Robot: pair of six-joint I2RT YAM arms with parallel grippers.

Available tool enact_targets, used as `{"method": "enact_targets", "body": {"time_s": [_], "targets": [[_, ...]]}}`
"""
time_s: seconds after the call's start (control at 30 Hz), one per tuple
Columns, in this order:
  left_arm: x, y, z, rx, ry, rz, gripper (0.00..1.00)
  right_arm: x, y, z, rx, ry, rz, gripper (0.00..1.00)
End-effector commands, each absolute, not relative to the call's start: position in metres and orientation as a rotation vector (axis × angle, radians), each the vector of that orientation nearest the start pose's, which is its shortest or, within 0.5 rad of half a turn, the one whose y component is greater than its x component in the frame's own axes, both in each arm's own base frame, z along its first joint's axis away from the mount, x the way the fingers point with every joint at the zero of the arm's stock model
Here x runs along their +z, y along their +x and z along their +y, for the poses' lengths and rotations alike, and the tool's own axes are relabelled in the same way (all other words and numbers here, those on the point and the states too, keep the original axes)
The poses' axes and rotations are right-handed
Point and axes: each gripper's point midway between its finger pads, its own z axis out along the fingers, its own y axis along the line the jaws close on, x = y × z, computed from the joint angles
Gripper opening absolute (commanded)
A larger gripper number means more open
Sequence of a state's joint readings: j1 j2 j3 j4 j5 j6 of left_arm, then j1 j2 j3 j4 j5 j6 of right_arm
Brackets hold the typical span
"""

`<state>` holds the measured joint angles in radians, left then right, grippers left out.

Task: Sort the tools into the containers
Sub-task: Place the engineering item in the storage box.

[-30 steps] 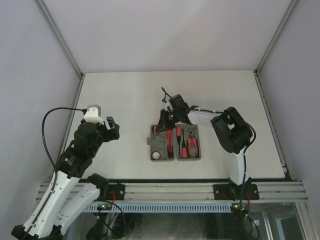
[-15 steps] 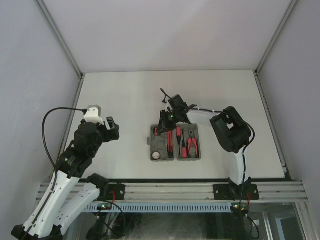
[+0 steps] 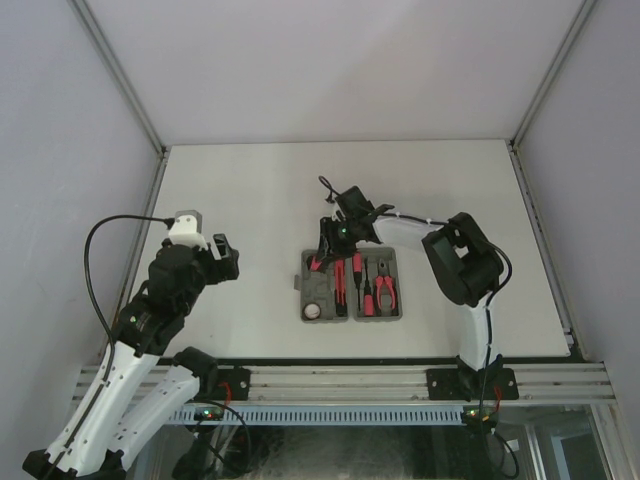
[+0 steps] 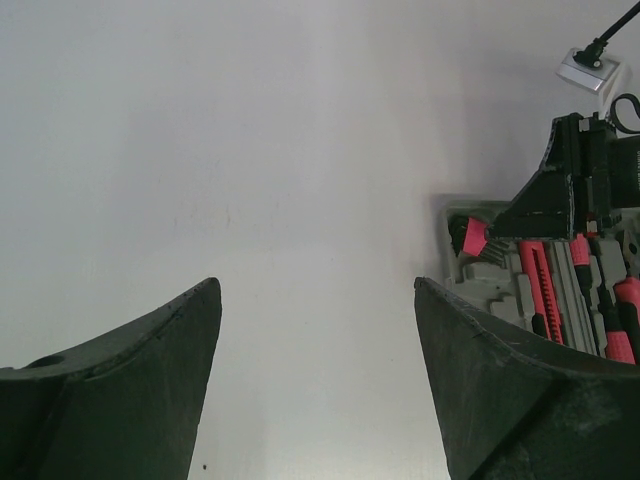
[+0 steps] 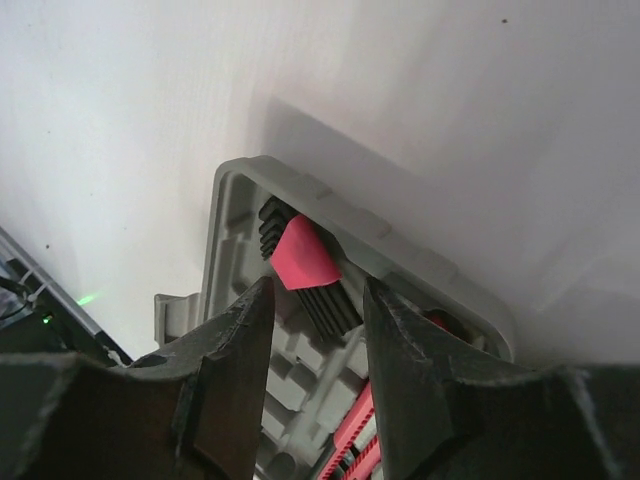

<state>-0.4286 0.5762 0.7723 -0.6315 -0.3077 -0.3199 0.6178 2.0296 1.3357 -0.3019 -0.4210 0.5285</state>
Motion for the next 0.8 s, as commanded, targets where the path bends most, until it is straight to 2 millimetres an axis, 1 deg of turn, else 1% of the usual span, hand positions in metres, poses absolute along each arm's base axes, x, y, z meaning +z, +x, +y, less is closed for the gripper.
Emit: {"method": "enact_targets", "body": {"time_s": [0.0, 0.13, 0.23, 0.37, 0.5, 0.6, 0.67, 0.77], "targets": [[0.232, 0.232, -0.061, -0.180, -0.077, 1.962, 0.81, 0.070, 0.341, 0.335, 0.832, -0.346, 2.590, 0.41], [0.231, 0.232, -0.060, -0.179, -0.077, 1.964, 0.81, 0.078, 0.350, 0.324, 0.720, -0.349, 2.554, 0.41], [0.231, 0.232, -0.061, -0.180, -0.075, 1.965, 0.81, 0.088, 0.352, 0.318, 0.655, -0.361, 2.521, 0.42], [0.230, 0.232, -0.061, -0.180, -0.073, 1.969, 0.81, 0.108, 0.350, 0.315, 0.567, -0.411, 2.442, 0.42], [0.229, 0.233, -0.062, -0.178, -0.070, 1.977, 0.82, 0.132, 0.345, 0.307, 0.507, -0.404, 2.354, 0.42], [0.226, 0.233, -0.064, -0.188, -0.067, 1.989, 0.83, 0.148, 0.340, 0.294, 0.473, -0.384, 2.293, 0.44], [0.227, 0.232, -0.068, -0.212, -0.070, 1.998, 0.83, 0.155, 0.335, 0.281, 0.437, -0.358, 2.259, 0.45], [0.229, 0.231, -0.081, -0.307, -0.093, 2.010, 0.83, 0.162, 0.324, 0.260, 0.408, -0.298, 2.230, 0.47]]}}
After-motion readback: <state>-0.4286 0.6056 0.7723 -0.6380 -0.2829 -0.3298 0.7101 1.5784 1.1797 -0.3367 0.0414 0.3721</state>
